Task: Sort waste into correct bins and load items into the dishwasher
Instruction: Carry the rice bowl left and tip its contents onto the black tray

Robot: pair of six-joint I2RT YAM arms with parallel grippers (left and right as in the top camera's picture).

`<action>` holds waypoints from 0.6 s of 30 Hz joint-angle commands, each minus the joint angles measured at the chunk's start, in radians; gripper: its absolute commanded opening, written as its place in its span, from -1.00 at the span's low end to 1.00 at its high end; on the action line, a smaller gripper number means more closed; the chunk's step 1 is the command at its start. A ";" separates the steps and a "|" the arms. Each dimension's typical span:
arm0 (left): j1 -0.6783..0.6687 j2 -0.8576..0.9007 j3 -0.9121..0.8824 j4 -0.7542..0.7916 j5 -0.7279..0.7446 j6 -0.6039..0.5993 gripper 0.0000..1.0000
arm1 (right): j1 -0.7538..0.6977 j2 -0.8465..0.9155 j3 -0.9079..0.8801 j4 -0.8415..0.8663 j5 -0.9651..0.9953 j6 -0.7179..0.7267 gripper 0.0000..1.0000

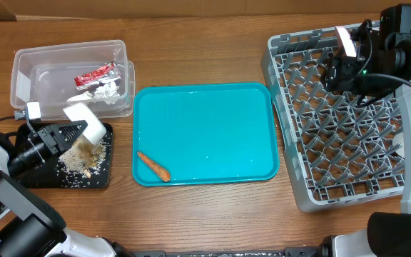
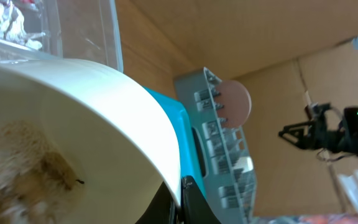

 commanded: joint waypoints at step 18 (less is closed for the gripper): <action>0.047 -0.030 -0.002 -0.004 -0.017 -0.182 -0.92 | 0.001 -0.003 0.013 0.002 0.002 -0.003 0.61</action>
